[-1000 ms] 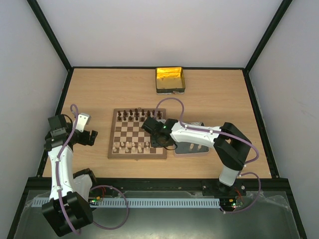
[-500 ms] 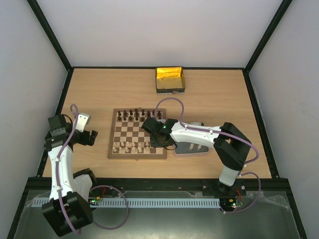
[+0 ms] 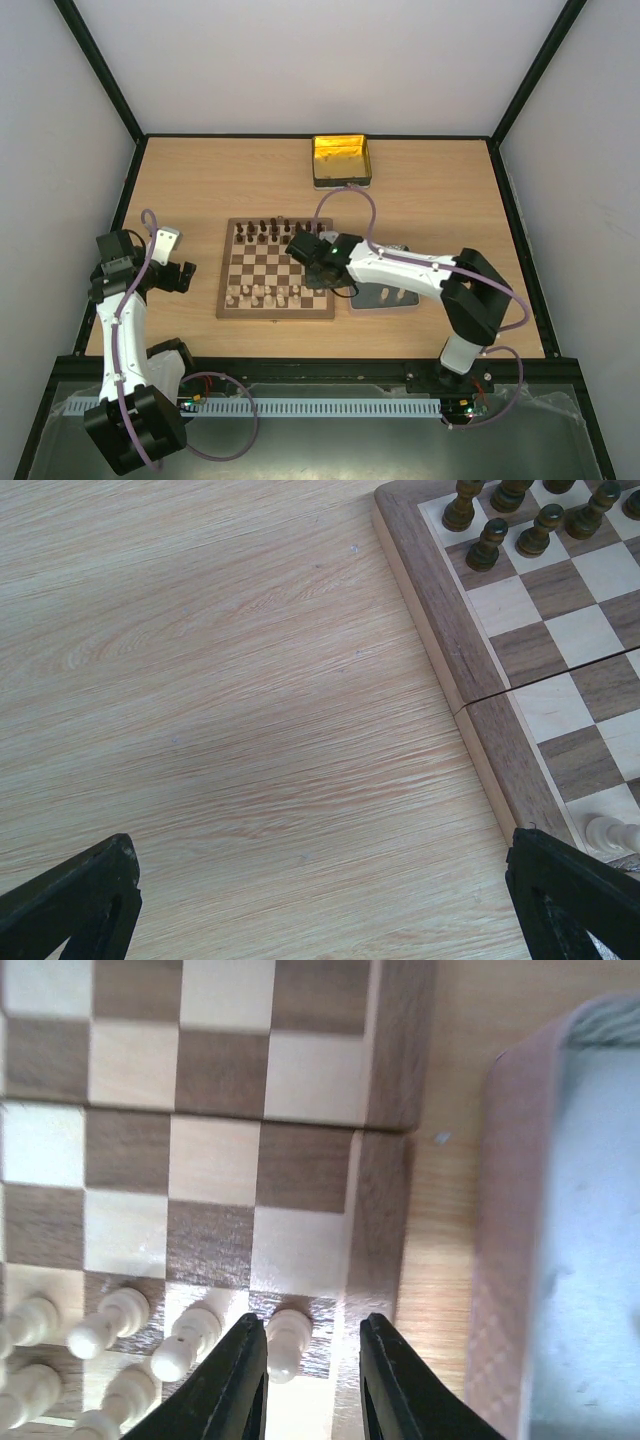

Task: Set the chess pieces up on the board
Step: Place the chess piece on the chessboard, then pick up the chess piece from the storage box.

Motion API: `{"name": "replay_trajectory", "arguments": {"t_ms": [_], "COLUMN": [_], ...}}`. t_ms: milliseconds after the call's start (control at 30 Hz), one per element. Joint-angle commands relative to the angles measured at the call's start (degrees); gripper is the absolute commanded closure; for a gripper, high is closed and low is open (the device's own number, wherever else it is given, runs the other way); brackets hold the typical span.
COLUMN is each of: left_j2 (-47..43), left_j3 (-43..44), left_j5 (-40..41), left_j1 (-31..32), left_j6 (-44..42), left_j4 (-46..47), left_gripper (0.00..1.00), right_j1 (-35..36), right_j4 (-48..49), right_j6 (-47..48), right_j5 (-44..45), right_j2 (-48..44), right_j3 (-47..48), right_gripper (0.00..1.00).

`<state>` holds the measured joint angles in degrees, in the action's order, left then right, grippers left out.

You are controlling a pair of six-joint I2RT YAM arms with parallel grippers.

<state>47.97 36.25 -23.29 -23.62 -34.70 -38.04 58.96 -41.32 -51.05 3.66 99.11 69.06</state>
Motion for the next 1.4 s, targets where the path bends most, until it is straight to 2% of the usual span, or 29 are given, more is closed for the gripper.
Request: {"name": "replay_trajectory", "arguments": {"t_ms": [0,300,367,433,1100,1367], "left_j2": [-0.51,-0.35,-0.31,-0.23,0.28,0.22], "left_j3": [-0.74,-0.74,-0.76,-0.74,-0.79,-0.73], "left_j5": [-0.17,-0.12,-0.11,-0.04,0.54,0.53], "left_j1": [0.23,0.2,0.17,0.19,0.23,0.24], "left_j6": [-0.02,0.0,-0.02,-0.02,0.38,0.33], "left_j4": [0.23,0.26,0.33,0.33,0.4,0.41], "left_gripper": [0.01,0.01,0.01,0.01,0.01,0.01], "right_j1": [-2.85,-15.65,-17.07,-17.93,-18.09,-18.17], "right_j4": [-5.41,-4.77,-3.8,-3.09,1.36,1.98], "right_j6": [-0.11,3.03,3.36,3.87,4.78,4.99], "right_j5": [6.21,5.59,4.97,4.38,-0.72,-2.03], "right_j2": [-6.82,-17.63,-19.09,-19.85,-21.76,-21.21], "right_j3": [2.29,-11.65,-14.77,-16.52,-25.24,-25.92], "right_gripper": [0.75,0.74,0.65,0.64,0.64,0.74]}}
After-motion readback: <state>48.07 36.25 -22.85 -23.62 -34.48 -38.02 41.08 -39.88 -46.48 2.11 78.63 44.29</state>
